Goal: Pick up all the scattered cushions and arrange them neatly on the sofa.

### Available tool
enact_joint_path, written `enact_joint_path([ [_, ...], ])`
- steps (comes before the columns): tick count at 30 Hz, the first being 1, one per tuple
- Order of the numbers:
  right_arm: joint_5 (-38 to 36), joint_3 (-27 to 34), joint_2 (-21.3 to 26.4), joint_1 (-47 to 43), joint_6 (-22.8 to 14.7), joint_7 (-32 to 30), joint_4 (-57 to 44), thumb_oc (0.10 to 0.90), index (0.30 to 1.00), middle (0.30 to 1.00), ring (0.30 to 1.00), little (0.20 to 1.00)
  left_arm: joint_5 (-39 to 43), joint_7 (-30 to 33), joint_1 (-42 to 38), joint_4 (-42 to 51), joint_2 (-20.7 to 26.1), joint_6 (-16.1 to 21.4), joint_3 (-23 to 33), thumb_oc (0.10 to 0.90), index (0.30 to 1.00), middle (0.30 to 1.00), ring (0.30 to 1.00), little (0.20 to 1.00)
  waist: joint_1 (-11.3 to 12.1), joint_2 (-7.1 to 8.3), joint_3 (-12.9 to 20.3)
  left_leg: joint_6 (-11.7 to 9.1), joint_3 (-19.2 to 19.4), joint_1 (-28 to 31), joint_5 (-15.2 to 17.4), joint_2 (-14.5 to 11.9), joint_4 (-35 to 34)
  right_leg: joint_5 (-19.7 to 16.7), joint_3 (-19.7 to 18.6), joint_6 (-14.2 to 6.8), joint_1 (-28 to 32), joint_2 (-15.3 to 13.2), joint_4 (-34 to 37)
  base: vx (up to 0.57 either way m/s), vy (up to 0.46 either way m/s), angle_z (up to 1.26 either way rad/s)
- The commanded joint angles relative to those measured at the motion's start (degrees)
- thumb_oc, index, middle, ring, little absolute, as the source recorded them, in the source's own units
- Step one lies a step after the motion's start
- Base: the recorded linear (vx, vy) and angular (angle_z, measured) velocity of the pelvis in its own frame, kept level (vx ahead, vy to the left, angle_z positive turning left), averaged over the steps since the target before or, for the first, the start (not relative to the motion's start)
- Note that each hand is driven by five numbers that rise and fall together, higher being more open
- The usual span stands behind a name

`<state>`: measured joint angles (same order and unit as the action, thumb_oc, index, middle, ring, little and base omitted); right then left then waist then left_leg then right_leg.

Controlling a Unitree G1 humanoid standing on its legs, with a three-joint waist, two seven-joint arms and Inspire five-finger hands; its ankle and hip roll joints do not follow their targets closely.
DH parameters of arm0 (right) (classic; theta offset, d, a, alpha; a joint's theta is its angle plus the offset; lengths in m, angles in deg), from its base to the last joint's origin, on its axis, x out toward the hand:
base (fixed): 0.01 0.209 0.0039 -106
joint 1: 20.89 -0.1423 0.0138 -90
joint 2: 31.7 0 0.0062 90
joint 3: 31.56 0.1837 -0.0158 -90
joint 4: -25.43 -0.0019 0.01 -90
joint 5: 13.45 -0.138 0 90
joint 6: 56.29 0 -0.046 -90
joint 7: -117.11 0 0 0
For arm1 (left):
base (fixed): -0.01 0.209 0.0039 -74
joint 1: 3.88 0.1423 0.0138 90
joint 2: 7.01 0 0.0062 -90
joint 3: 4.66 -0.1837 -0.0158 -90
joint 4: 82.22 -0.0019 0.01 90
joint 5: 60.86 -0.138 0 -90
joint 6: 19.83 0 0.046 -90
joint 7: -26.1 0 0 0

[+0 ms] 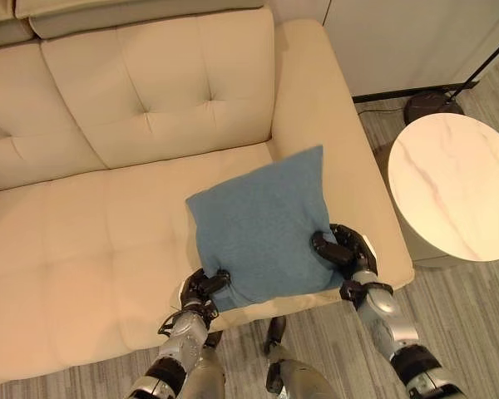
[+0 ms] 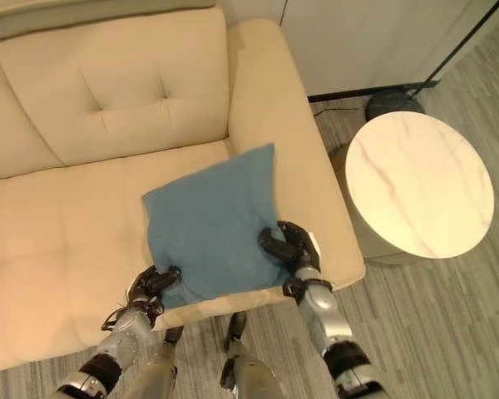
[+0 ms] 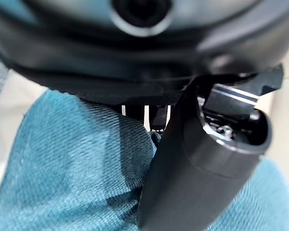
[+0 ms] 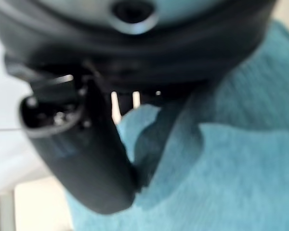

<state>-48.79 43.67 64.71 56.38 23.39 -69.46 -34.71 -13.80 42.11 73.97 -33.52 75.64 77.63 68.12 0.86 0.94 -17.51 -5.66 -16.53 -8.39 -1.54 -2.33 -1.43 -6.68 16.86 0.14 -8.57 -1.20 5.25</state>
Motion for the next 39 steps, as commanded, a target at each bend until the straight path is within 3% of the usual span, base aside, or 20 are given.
enact_joint_path([
  [1,6.59,-1.19,-4.00,2.28,-2.14,3.92,-10.11,0.400,0.300,0.300,0.300,0.300,-0.45,-5.54,-4.47,12.66,-4.48,4.27,-1.37,0.400,0.300,0.300,0.300,0.300,-0.09,2.97,5.54,2.76,3.09,-1.15,0.05,3.81,-1.49,8.96,-7.21,-3.11,1.85,-0.87,-3.26,0.01,-0.020,0.04],
  [9,6.61,3.13,-4.76,11.13,-2.56,5.94,-18.76,0.400,0.300,0.300,0.300,0.300,-3.80,-8.77,4.21,27.62,-0.13,2.82,-3.11,0.400,0.300,0.300,0.300,0.300,-0.53,0.64,7.38,2.45,2.13,1.22,0.38,3.94,-0.60,11.05,-6.33,-2.38,4.46,-0.93,-5.25,-0.03,-0.021,0.07],
  [15,6.46,4.24,-4.64,12.93,-4.68,5.90,-24.85,0.400,0.300,0.300,0.300,0.300,-3.63,-10.41,6.25,34.13,1.62,3.80,-4.40,0.400,0.300,0.300,0.300,0.300,-0.75,-0.58,6.93,1.47,1.13,-2.44,-1.00,5.39,2.55,11.09,-6.21,-1.69,4.43,-0.43,-4.45,-0.13,-0.019,0.15],
  [17,6.54,4.89,-4.49,13.24,-5.66,5.15,-26.89,0.400,0.300,0.300,0.300,0.300,-3.10,-10.67,6.51,36.11,1.70,4.48,-4.82,0.400,0.300,0.300,0.300,0.300,-1.02,-0.47,5.77,1.29,3.05,-5.39,-0.47,6.35,6.69,10.46,-5.76,-1.78,3.79,-1.16,-4.54,-0.25,0.033,0.44],
  [20,6.57,5.18,-4.87,13.14,-6.45,4.40,-28.96,0.400,0.300,0.300,0.300,0.300,-2.54,-11.15,6.73,38.04,1.83,5.51,-5.37,0.400,0.300,0.300,0.300,0.300,-2.31,0.62,5.77,2.97,9.42,-5.98,4.19,5.64,11.60,8.55,-5.28,-2.29,2.21,-3.10,-4.11,-0.18,0.057,0.74],
  [21,6.57,5.18,-4.87,13.15,-6.45,4.40,-28.97,0.400,0.300,0.300,0.300,0.300,-2.54,-11.15,6.74,38.05,1.83,5.51,-5.38,0.400,0.300,0.300,0.300,0.300,-2.27,0.60,5.76,2.97,9.45,-6.02,4.28,5.61,11.72,8.55,-5.31,-2.29,2.22,-3.07,-4.10,-0.10,0.076,0.51],
  [22,6.98,5.65,-5.00,13.55,-6.52,4.33,-30.19,0.400,0.300,0.300,0.300,0.300,-2.14,-11.86,6.82,38.59,1.76,5.93,-5.77,0.400,0.300,0.300,0.300,0.300,-3.34,1.07,6.45,3.44,12.79,-5.25,7.09,4.34,14.13,7.78,-4.23,-2.54,1.83,-4.18,-3.58,-0.05,0.082,0.33],
  [24,7.40,6.24,-4.86,13.42,-6.67,3.74,-30.79,0.400,0.300,0.300,0.300,0.300,-1.64,-11.83,6.11,38.70,1.64,6.28,-6.36,0.400,0.300,0.300,0.300,0.300,-4.91,1.50,7.26,3.56,16.58,-3.89,9.64,2.12,16.20,7.15,-2.88,-2.78,1.86,-5.27,-2.93,-0.03,0.120,0.57],
  [26,7.62,6.77,-4.97,13.45,-6.16,3.60,-31.32,0.400,0.300,0.300,0.300,0.300,-1.17,-11.94,5.61,38.58,1.36,6.41,-6.90,0.400,0.300,0.300,0.300,0.300,-6.31,1.03,8.53,2.94,19.25,-0.58,10.68,-0.16,14.27,6.85,-1.52,-3.25,2.16,-5.70,-2.26,0.05,0.147,0.71],
  [31,8.41,7.26,-5.25,13.15,-5.31,3.43,-31.28,0.400,0.300,0.300,0.300,0.300,-1.75,-11.69,5.72,38.70,1.84,5.53,-7.80,0.400,0.300,0.300,0.300,0.300,-6.98,0.61,9.25,3.65,20.12,2.30,10.07,0.60,8.63,5.62,-0.83,-4.87,2.36,-6.63,-3.12,0.05,0.183,0.30],
  [37,9.23,7.48,-7.18,12.96,-4.75,3.69,-30.47,0.400,0.300,0.300,0.300,0.300,-3.67,-12.87,7.62,40.62,4.85,4.17,-6.74,0.400,0.300,0.300,0.300,0.300,-5.15,2.65,9.34,6.46,18.86,3.24,10.08,3.26,5.49,5.04,-4.40,-7.24,0.20,-8.36,-7.15,-0.01,0.196,0.10],
  [38,9.17,8.07,-7.65,13.25,-4.75,3.67,-30.81,0.400,0.300,0.300,0.300,0.300,-3.80,-12.31,6.69,40.07,4.86,4.50,-7.02,0.400,0.300,0.300,0.300,0.300,-6.37,3.28,8.93,6.81,17.54,3.11,9.77,3.74,5.36,4.91,-11.25,-7.68,-1.94,-6.46,-8.83,-0.02,0.100,0.09],
  [39,9.17,8.08,-7.68,13.23,-4.75,3.67,-30.81,0.400,0.300,0.300,0.300,0.300,-3.80,-12.32,6.66,40.06,4.88,4.50,-7.02,0.400,0.300,0.300,0.300,0.300,-6.39,3.36,9.08,6.82,17.56,2.90,9.58,3.83,5.30,4.79,-11.28,-7.69,-2.16,-6.55,-8.79,-0.01,0.099,0.29],
])
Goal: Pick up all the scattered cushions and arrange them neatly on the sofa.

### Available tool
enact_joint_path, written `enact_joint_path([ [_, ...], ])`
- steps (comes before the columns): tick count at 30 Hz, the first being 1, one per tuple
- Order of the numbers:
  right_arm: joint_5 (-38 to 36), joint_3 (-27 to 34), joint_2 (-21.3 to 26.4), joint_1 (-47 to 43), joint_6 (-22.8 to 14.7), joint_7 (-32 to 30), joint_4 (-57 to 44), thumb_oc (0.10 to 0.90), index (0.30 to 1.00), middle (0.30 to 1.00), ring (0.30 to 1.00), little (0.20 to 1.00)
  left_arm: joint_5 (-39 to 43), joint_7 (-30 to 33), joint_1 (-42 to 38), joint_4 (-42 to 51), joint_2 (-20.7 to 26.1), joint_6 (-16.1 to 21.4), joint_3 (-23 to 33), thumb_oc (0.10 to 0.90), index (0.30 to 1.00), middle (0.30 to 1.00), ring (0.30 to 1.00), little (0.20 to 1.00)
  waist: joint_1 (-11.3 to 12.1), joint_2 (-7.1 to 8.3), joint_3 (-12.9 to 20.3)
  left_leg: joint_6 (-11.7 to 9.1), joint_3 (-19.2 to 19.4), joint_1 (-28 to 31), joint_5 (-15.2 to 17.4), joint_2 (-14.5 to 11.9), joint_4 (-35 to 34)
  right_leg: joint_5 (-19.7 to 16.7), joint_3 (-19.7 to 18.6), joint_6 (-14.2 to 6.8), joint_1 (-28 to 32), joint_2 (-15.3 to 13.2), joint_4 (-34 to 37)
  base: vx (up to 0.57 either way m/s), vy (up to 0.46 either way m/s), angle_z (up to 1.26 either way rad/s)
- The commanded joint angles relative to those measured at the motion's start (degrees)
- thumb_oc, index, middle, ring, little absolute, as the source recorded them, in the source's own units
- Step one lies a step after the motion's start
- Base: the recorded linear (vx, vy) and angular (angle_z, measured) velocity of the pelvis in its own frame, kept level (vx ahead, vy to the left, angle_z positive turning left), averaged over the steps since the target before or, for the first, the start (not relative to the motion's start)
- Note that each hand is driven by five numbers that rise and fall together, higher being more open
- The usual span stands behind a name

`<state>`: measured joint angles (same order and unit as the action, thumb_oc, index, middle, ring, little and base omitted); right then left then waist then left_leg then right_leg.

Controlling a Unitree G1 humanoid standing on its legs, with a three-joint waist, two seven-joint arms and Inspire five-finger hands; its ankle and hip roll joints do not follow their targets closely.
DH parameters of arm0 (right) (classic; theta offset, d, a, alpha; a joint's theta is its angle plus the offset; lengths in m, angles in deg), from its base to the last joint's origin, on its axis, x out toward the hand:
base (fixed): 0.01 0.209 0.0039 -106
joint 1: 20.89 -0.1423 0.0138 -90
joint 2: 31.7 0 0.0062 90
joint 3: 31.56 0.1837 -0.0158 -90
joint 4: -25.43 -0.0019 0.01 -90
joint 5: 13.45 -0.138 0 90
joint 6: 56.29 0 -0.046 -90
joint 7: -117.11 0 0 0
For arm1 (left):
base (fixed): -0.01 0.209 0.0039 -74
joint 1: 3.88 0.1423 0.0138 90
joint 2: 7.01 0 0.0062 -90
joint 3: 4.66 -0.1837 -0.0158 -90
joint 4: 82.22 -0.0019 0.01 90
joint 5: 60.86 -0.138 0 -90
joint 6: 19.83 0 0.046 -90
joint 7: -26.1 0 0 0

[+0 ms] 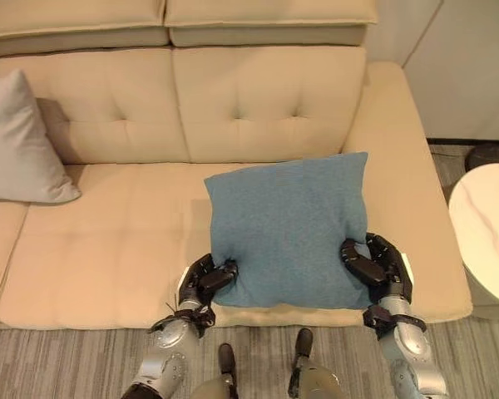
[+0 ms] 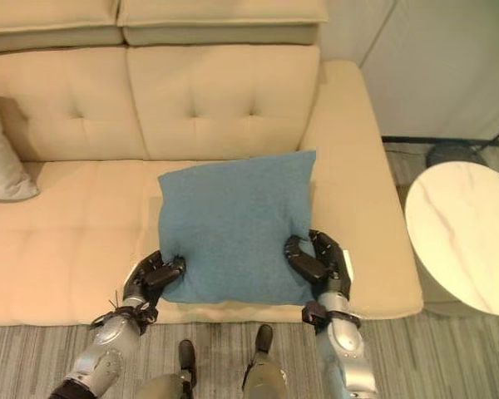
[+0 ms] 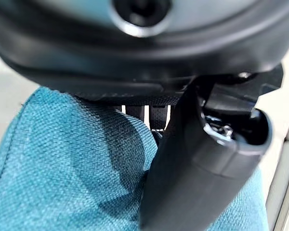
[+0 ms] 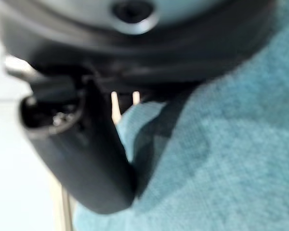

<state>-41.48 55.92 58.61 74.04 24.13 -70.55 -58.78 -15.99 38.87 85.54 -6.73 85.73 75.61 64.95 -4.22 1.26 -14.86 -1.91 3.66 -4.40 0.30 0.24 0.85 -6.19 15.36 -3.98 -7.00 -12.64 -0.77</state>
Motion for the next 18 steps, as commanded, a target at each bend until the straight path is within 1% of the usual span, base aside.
enact_joint_path([
  [1,1.96,-4.03,-1.49,-4.44,-5.56,4.76,-6.86,0.400,0.300,0.300,0.300,0.300,-1.88,-8.95,-5.38,12.99,-5.17,6.70,-4.05,0.400,0.300,0.300,0.300,0.300,-1.76,3.18,6.53,3.21,-3.07,-1.15,7.49,1.54,2.73,4.38,-13.10,-3.65,-5.02,6.76,-3.42,0.00,0.036,0.49],
  [2,1.96,-4.03,-1.50,-4.44,-5.56,4.76,-6.86,0.400,0.300,0.300,0.300,0.300,-1.87,-8.95,-5.38,12.99,-5.17,6.70,-4.05,0.400,0.300,0.300,0.300,0.300,-1.77,3.18,6.58,3.21,-3.07,-1.20,7.47,1.54,2.73,4.37,-13.10,-3.65,-5.07,6.75,-3.43,0.03,0.065,0.42],
  [3,2.03,-3.96,-1.35,-4.34,-5.74,4.73,-7.02,0.400,0.300,0.300,0.300,0.300,-2.41,-9.14,-5.81,12.89,-5.10,6.74,-4.40,0.400,0.300,0.300,0.300,0.300,-2.08,3.44,6.63,3.37,-3.68,-1.34,7.12,1.93,2.54,4.89,-15.30,-3.52,-5.41,8.53,-3.65,0.05,0.052,0.43],
  [4,1.92,-3.94,-0.99,-4.20,-5.81,4.76,-7.14,0.400,0.300,0.300,0.300,0.300,-2.97,-9.67,-6.08,12.72,-5.03,6.66,-5.06,0.400,0.300,0.300,0.300,0.300,-1.98,3.83,6.90,3.53,-5.04,-1.42,6.41,2.78,1.87,5.65,-16.45,-2.81,-5.08,10.75,-3.63,0.07,0.055,0.33],
  [6,1.82,-4.17,-1.03,-3.82,-6.10,4.97,-6.83,0.400,0.300,0.300,0.300,0.300,-3.35,-9.96,-5.83,12.80,-5.03,6.41,-5.46,0.400,0.300,0.300,0.300,0.300,-1.60,4.16,7.03,3.60,-6.23,-1.18,6.12,3.61,1.56,6.22,-16.12,-2.12,-4.20,12.38,-3.14,0.05,-0.001,0.55],
  [7,1.81,-4.36,-1.14,-3.51,-6.14,5.06,-6.67,0.400,0.300,0.300,0.300,0.300,-3.47,-10.00,-5.64,12.71,-5.27,6.25,-5.62,0.400,0.300,0.300,0.300,0.300,-1.40,4.26,7.11,3.57,-6.89,-1.08,6.01,4.01,1.39,6.54,-16.66,-1.85,-4.14,13.19,-2.89,0.04,-0.035,0.45],
  [8,1.81,-4.20,-1.06,-3.35,-6.16,5.00,-6.72,0.400,0.300,0.300,0.300,0.300,-3.21,-10.15,-5.49,12.71,-5.41,6.27,-5.62,0.400,0.300,0.300,0.300,0.300,-1.40,4.38,7.17,3.45,-7.47,-1.10,6.02,4.34,1.63,6.76,-17.35,-1.74,-3.60,13.42,-2.46,0.06,-0.043,0.29],
  [10,1.80,-3.74,-0.84,-2.57,-6.31,5.13,-6.90,0.400,0.300,0.300,0.300,0.300,-3.51,-10.41,-4.83,12.44,-6.01,6.09,-5.87,0.400,0.300,0.300,0.300,0.300,-1.40,4.41,6.98,2.92,-8.65,-1.16,6.11,4.85,2.39,6.99,-19.58,-1.06,-3.10,14.35,-2.55,0.06,-0.035,0.31],
  [11,1.80,-3.74,-0.84,-2.57,-6.31,5.13,-6.90,0.400,0.300,0.300,0.300,0.300,-3.51,-10.41,-4.83,12.43,-6.01,6.09,-5.87,0.400,0.300,0.300,0.300,0.300,-1.40,4.41,6.98,2.92,-8.65,-1.15,6.12,4.85,2.39,6.99,-19.57,-1.06,-3.10,14.35,-2.55,0.09,-0.064,0.26],
  [12,1.62,-3.26,-0.44,-2.38,-6.27,5.16,-7.00,0.400,0.300,0.300,0.300,0.300,-3.28,-10.77,-4.35,12.25,-6.19,6.06,-5.55,0.400,0.300,0.300,0.300,0.300,-1.32,4.21,7.21,2.19,-9.08,-1.01,6.76,5.11,3.45,6.99,-19.50,-0.80,-2.34,13.97,-2.21,0.11,-0.064,0.26],
  [13,1.35,-2.94,-0.65,-1.89,-6.29,5.23,-7.11,0.400,0.300,0.300,0.300,0.300,-3.45,-10.97,-3.90,12.18,-6.49,5.90,-5.79,0.400,0.300,0.300,0.300,0.300,-1.68,4.09,7.23,1.62,-8.93,-1.16,7.44,5.26,5.35,7.12,-19.74,-0.40,-1.88,13.77,-2.01,0.14,-0.077,0.32],
  [14,1.16,-2.34,-0.50,-1.04,-6.31,5.33,-7.58,0.400,0.300,0.300,0.300,0.300,-3.22,-11.14,-3.74,12.25,-6.86,5.93,-5.94,0.400,0.300,0.300,0.300,0.300,-2.28,4.04,7.07,0.72,-8.06,-2.09,7.93,5.17,8.80,7.47,-20.03,0.06,-1.10,13.46,-1.64,0.08,-0.024,0.55],
  [15,1.09,-2.06,-0.14,-0.69,-6.31,5.42,-7.80,0.400,0.300,0.300,0.300,0.300,-2.99,-11.29,-3.59,12.30,-7.15,6.08,-5.93,0.400,0.300,0.300,0.300,0.300,-2.73,3.86,6.74,0.04,-6.96,-3.50,8.36,4.60,12.40,7.58,-19.77,0.36,-0.30,13.19,-1.19,0.05,-0.010,0.93],
  [16,0.68,-1.88,0.62,-0.72,-6.50,5.29,-7.47,0.400,0.300,0.300,0.300,0.300,-3.06,-11.28,-3.25,12.29,-7.33,6.01,-5.61,0.400,0.300,0.300,0.300,0.300,-2.93,3.65,5.89,-1.30,-4.52,-6.10,7.55,2.83,18.59,7.70,-19.10,0.93,1.42,12.72,-0.41,0.04,0.002,1.02],
  [18,0.24,-1.82,0.81,-0.50,-6.08,5.26,-7.33,0.400,0.300,0.300,0.300,0.300,-2.68,-11.26,-2.57,12.51,-7.29,5.72,-5.28,0.400,0.300,0.300,0.300,0.300,-2.76,3.59,5.61,-1.23,-3.77,-7.38,6.89,1.24,20.71,8.37,-18.54,1.16,2.60,12.19,-0.14,0.07,0.002,0.53],
])
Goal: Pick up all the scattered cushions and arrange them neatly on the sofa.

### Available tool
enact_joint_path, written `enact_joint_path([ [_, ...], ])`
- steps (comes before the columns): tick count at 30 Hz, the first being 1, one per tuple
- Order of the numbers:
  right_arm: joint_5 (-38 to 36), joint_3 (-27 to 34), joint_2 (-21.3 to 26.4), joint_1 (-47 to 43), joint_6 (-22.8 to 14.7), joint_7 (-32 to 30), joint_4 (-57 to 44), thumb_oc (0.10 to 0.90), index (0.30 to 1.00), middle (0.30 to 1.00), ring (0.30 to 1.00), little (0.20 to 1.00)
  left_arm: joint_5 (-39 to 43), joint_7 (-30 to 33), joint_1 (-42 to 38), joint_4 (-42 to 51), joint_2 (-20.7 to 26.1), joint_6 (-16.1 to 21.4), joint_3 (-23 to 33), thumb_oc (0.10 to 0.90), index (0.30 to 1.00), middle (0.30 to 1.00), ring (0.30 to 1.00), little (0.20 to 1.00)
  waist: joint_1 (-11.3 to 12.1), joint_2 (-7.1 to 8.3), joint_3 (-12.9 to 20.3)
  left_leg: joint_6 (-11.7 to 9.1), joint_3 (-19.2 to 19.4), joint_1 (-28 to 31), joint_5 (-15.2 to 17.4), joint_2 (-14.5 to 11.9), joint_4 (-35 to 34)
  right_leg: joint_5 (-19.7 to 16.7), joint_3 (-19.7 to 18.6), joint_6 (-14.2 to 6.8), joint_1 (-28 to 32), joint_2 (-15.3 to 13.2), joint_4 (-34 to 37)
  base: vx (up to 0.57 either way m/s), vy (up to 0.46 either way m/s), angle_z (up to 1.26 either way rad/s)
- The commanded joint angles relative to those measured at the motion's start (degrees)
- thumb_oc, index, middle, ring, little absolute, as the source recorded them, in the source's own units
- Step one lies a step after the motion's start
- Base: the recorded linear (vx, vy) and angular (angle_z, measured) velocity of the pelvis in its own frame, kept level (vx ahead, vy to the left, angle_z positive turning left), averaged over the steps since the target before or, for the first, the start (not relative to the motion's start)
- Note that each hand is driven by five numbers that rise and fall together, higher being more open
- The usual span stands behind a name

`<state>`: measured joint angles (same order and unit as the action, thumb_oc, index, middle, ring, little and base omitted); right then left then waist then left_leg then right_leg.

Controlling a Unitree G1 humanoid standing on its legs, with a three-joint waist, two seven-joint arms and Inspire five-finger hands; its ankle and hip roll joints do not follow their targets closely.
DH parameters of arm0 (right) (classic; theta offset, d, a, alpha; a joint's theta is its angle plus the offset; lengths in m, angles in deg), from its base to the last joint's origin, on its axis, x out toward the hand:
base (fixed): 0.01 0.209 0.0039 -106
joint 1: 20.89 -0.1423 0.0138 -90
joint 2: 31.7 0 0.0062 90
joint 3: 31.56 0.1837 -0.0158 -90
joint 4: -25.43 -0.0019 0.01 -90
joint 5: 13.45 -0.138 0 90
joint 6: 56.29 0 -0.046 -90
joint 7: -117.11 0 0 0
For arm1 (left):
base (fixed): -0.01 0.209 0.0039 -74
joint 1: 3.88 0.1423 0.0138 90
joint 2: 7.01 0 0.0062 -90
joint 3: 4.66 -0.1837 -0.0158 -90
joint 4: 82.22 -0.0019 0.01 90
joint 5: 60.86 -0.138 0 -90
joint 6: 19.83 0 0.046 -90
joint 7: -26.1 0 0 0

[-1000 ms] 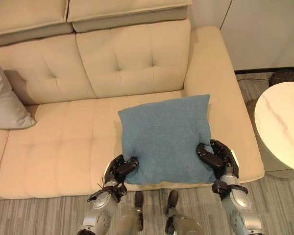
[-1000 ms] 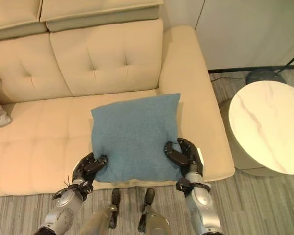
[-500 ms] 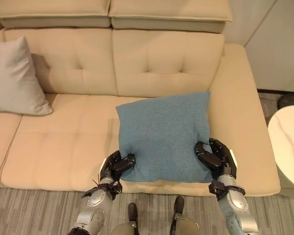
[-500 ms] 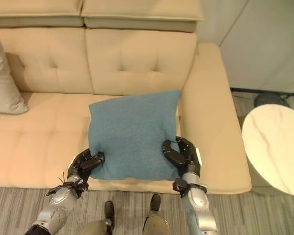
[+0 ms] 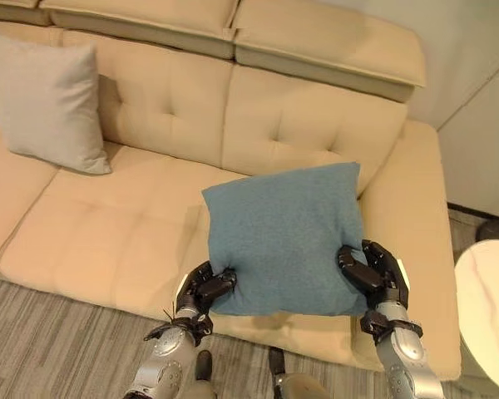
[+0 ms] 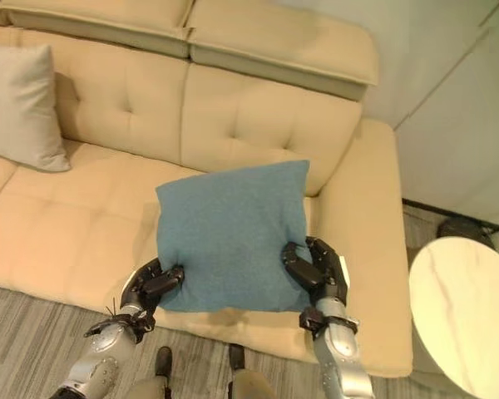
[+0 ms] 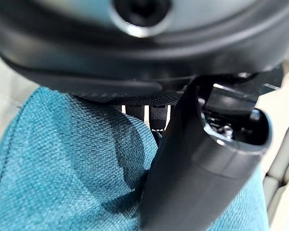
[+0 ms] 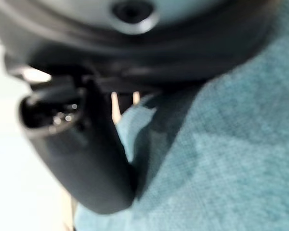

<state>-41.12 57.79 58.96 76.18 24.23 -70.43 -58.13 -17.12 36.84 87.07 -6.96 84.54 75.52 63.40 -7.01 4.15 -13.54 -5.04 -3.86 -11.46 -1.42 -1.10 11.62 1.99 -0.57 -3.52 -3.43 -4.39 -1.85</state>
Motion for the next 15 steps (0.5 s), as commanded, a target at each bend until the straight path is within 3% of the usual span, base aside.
enact_joint_path([
  [1,-0.21,-3.52,0.46,-2.40,-5.98,5.34,-8.15,0.400,0.300,0.300,0.300,0.300,-1.64,-9.23,-3.71,12.79,-5.97,5.52,-3.67,0.400,0.300,0.300,0.300,0.300,0.05,0.74,4.49,2.25,4.14,-0.82,8.95,1.63,8.81,0.75,-2.36,0.55,-0.37,3.59,1.24,0.07,0.006,0.04],
  [2,-0.21,-3.52,0.45,-2.39,-5.98,5.34,-8.15,0.400,0.300,0.300,0.300,0.300,-1.64,-9.23,-3.70,12.79,-5.97,5.52,-3.67,0.400,0.300,0.300,0.300,0.300,0.05,0.74,4.48,2.26,4.14,-0.81,8.95,1.63,8.81,0.75,-2.36,0.55,-0.36,3.59,1.24,0.23,0.056,0.04],
  [3,-0.07,-3.62,0.38,-2.43,-5.82,5.09,-8.26,0.400,0.300,0.300,0.300,0.300,-1.80,-8.74,-3.72,12.83,-5.89,5.00,-3.80,0.400,0.300,0.300,0.300,0.300,0.31,0.46,5.66,2.38,2.71,-1.29,7.63,0.11,1.40,1.89,-1.94,0.15,0.23,3.36,1.67,0.19,0.050,0.08],
  [5,0.16,-3.59,0.65,-2.55,-5.86,4.88,-8.22,0.400,0.300,0.300,0.300,0.300,-1.88,-8.44,-3.98,13.03,-5.86,5.03,-3.83,0.400,0.300,0.300,0.300,0.300,0.57,0.18,5.85,2.05,1.15,-1.72,5.56,-0.05,-1.94,2.35,-2.17,0.06,0.43,3.69,1.73,0.16,0.061,0.01],
  [9,0.12,-3.10,0.74,-3.36,-6.12,4.01,-7.97,0.400,0.300,0.300,0.300,0.300,-1.88,-7.99,-4.78,13.72,-5.85,5.48,-4.16,0.400,0.300,0.300,0.300,0.300,1.38,0.10,5.35,1.16,-2.19,-5.56,2.35,0.56,-4.55,4.04,-3.21,0.03,0.90,3.69,1.36,0.13,0.101,-0.03],
  [12,0.72,-2.73,0.04,-3.47,-6.22,3.92,-7.98,0.400,0.300,0.300,0.300,0.300,-2.62,-8.34,-4.77,13.33,-5.77,5.47,-4.48,0.400,0.300,0.300,0.300,0.300,1.27,-0.46,6.40,1.51,-2.15,-4.29,1.88,0.49,-5.90,4.77,-4.20,-0.88,1.93,2.73,0.82,0.26,0.231,-0.19],
  [15,0.87,-4.35,-0.80,-4.57,-5.53,4.80,-8.00,0.400,0.300,0.300,0.300,0.300,-3.35,-7.91,-5.33,13.72,-3.97,5.75,-3.61,0.400,0.300,0.300,0.300,0.300,1.99,0.11,7.94,3.83,0.39,-2.31,3.37,1.65,-6.13,4.01,-6.88,-2.86,1.97,-0.31,-1.25,0.30,0.296,-0.50],
])
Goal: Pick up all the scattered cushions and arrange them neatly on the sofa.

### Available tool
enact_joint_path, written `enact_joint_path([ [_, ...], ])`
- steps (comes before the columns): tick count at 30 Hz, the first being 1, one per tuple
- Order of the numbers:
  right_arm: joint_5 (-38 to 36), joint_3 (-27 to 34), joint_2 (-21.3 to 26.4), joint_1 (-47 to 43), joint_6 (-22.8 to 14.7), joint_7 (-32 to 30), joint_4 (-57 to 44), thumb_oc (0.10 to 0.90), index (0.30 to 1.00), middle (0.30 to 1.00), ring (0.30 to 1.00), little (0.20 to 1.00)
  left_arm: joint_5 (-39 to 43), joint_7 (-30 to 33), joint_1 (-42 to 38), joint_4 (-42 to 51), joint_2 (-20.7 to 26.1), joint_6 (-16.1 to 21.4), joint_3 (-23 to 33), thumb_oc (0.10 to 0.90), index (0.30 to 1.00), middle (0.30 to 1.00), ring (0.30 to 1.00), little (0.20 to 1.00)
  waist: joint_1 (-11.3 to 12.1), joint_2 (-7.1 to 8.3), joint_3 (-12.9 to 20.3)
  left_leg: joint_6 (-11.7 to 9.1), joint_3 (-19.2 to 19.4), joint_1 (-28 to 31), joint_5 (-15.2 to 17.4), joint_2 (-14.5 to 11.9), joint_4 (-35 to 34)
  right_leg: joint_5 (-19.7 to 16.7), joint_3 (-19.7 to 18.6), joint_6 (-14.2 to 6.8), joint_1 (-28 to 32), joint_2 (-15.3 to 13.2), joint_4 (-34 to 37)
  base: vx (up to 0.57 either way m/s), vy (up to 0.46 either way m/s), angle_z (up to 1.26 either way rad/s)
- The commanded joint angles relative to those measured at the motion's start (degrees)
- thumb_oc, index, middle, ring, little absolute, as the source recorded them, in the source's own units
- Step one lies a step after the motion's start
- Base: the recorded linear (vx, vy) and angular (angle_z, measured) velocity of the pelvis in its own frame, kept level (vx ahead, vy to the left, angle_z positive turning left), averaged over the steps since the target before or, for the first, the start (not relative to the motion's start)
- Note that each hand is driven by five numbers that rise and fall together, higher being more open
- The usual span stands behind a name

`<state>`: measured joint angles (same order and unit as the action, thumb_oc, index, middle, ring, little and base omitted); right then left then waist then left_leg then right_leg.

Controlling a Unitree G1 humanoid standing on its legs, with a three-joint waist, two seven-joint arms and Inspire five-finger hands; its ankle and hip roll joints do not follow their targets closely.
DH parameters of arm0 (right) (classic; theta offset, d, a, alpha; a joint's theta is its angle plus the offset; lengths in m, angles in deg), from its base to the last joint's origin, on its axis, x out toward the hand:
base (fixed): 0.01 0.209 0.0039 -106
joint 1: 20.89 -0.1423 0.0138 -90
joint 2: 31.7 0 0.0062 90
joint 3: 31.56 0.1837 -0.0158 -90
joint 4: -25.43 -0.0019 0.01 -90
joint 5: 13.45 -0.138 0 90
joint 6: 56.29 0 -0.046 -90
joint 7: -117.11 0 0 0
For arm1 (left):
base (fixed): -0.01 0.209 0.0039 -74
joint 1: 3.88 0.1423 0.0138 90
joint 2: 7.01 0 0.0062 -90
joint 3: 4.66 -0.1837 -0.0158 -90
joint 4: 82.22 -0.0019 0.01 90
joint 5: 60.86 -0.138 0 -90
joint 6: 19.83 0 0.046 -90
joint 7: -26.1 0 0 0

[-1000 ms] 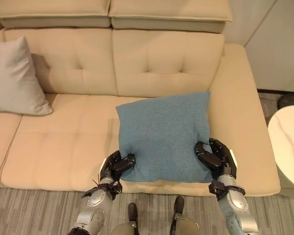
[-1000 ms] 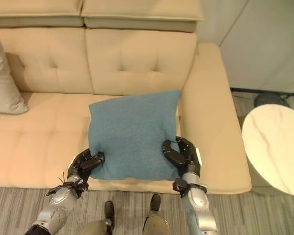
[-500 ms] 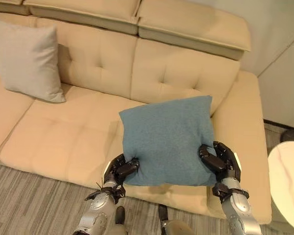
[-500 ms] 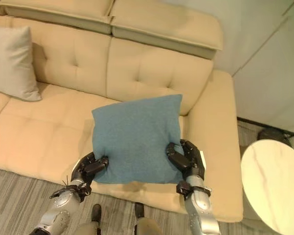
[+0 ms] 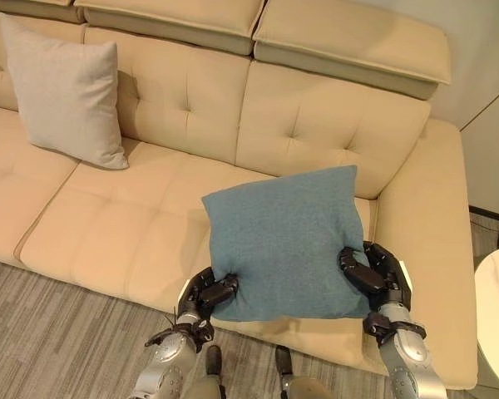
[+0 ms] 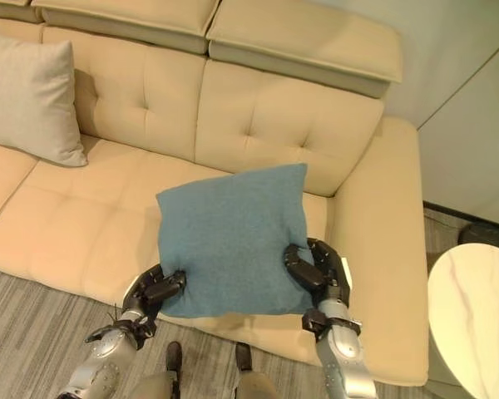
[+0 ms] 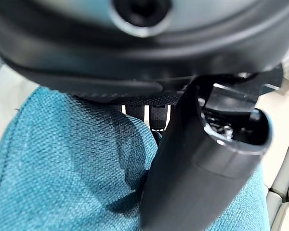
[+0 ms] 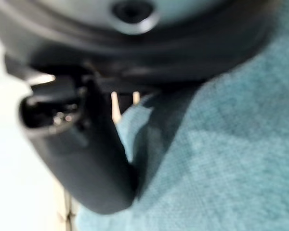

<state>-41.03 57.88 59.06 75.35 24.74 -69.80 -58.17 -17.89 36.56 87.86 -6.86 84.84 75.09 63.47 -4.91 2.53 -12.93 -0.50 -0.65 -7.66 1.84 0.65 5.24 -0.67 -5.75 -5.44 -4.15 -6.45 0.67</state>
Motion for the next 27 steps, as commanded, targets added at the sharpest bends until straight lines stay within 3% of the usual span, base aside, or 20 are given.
enact_joint_path([
  [1,0.95,-4.70,-1.33,-3.98,-5.98,4.33,-7.91,0.400,0.300,0.300,0.300,0.300,-2.50,-7.47,-6.32,13.63,-4.07,6.28,-3.33,0.400,0.300,0.300,0.300,0.300,0.08,1.65,7.39,-0.15,-2.18,-5.48,0.45,0.08,-0.05,6.32,-2.16,-1.45,2.18,1.35,-5.09,0.18,0.251,-0.75],
  [3,1.79,-6.19,-2.14,-5.99,-5.54,4.72,-7.33,0.400,0.300,0.300,0.300,0.300,-2.41,-6.45,-6.40,13.58,-3.27,6.83,-2.02,0.400,0.300,0.300,0.300,0.300,0.31,1.12,6.51,1.44,0.09,-3.64,0.74,-0.19,-1.47,2.26,-2.25,-3.29,-1.99,0.73,-12.90,0.13,0.256,-0.49],
  [5,1.74,-6.64,-2.42,-5.69,-5.56,5.13,-7.61,0.400,0.300,0.300,0.300,0.300,-2.52,-6.32,-6.05,13.56,-3.34,7.13,-1.97,0.400,0.300,0.300,0.300,0.300,0.28,0.64,6.39,1.84,0.71,-2.06,0.90,-0.05,-2.96,1.28,-0.38,-3.31,-3.89,1.02,-15.17,0.11,0.160,-0.87],
  [10,1.96,-6.40,-1.97,-4.97,-5.79,5.32,-7.33,0.400,0.300,0.300,0.300,0.300,-3.27,-7.96,-4.79,13.36,-3.60,6.42,-2.59,0.400,0.300,0.300,0.300,0.300,-0.70,0.76,6.47,2.27,-0.02,2.42,1.50,1.78,-5.50,3.53,0.60,-0.80,-5.72,7.80,-9.28,0.14,0.059,-0.18],
  [11,2.26,-6.11,-1.93,-4.30,-6.03,4.64,-6.68,0.400,0.300,0.300,0.300,0.300,-2.95,-7.77,-4.81,13.42,-3.65,6.58,-2.24,0.400,0.300,0.300,0.300,0.300,-0.57,1.41,6.19,2.31,-0.57,2.89,2.00,2.67,-5.18,3.19,4.58,-0.36,-5.44,7.45,-5.47,0.12,-0.055,0.08],
  [12,2.41,-5.93,-1.94,-3.91,-6.14,4.81,-7.27,0.400,0.300,0.300,0.300,0.300,-2.87,-7.92,-4.38,13.80,-4.02,6.67,-2.36,0.400,0.300,0.300,0.300,0.300,-0.45,1.59,6.11,2.14,-0.40,3.06,2.18,2.93,-5.03,2.97,5.53,-0.32,-4.73,7.00,-4.31,0.10,-0.078,0.22],
  [14,2.90,-5.04,-2.02,-3.06,-6.27,4.67,-7.24,0.400,0.300,0.300,0.300,0.300,-2.79,-8.20,-4.10,13.48,-5.14,6.34,-2.36,0.400,0.300,0.300,0.300,0.300,-0.77,1.63,6.61,1.99,-1.07,3.79,2.56,3.30,-4.74,3.04,1.74,0.65,-3.69,8.59,-3.65,0.08,-0.066,0.39],
  [17,2.73,-4.49,-1.52,-3.19,-6.63,4.43,-7.21,0.400,0.300,0.300,0.300,0.300,-2.93,-8.86,-4.05,13.35,-5.21,6.48,-2.42,0.400,0.300,0.300,0.300,0.300,-0.51,1.54,7.21,1.41,-0.67,4.21,3.60,3.44,-4.12,2.46,2.38,1.03,-2.24,8.06,-2.05,0.08,-0.055,0.09],
  [19,1.94,-3.34,-1.07,-1.70,-6.78,4.58,-7.45,0.400,0.300,0.300,0.300,0.300,-2.50,-9.75,-3.80,13.64,-5.76,6.05,-2.91,0.400,0.300,0.300,0.300,0.300,-1.19,1.61,6.84,-0.57,0.18,2.66,5.59,3.22,3.09,2.86,2.97,2.02,-0.02,7.34,-0.70,0.07,-0.085,0.25],
  [22,1.59,-3.10,-0.31,-1.85,-6.59,4.50,-7.44,0.400,0.300,0.300,0.300,0.300,-2.27,-9.68,-3.95,13.64,-5.72,5.96,-2.81,0.400,0.300,0.300,0.300,0.300,-1.27,1.54,6.17,-2.04,0.90,0.25,5.02,2.20,8.98,2.95,3.36,2.56,1.09,7.16,-0.39,0.00,-0.017,0.36],
  [23,1.31,-3.46,-0.03,-2.01,-6.28,4.50,-6.85,0.400,0.300,0.300,0.300,0.300,-2.28,-9.49,-3.73,13.79,-5.62,5.93,-2.59,0.400,0.300,0.300,0.300,0.300,-0.76,1.51,5.75,-2.53,-0.55,-1.35,3.93,1.75,12.20,3.28,2.91,2.89,1.68,7.06,-0.55,0.00,0.000,0.00],
  [25,1.41,-3.72,0.17,-2.29,-6.09,4.66,-6.84,0.400,0.300,0.300,0.300,0.300,-2.30,-9.42,-3.28,14.22,-5.66,5.83,-2.30,0.400,0.300,0.300,0.300,0.300,-0.45,1.51,6.53,-2.19,-2.43,-2.29,4.53,0.12,8.19,3.90,1.98,2.52,1.86,6.47,-0.73,0.11,0.061,-0.27],
  [27,1.56,-3.85,0.45,-2.50,-6.14,4.42,-6.67,0.400,0.300,0.300,0.300,0.300,-2.48,-8.99,-3.66,14.05,-5.85,5.92,-2.44,0.400,0.300,0.300,0.300,0.300,-0.23,1.27,7.02,-2.37,-4.33,-2.27,2.37,-0.83,2.96,4.19,1.55,2.39,2.18,6.66,-0.39,0.14,0.080,-0.33],
])
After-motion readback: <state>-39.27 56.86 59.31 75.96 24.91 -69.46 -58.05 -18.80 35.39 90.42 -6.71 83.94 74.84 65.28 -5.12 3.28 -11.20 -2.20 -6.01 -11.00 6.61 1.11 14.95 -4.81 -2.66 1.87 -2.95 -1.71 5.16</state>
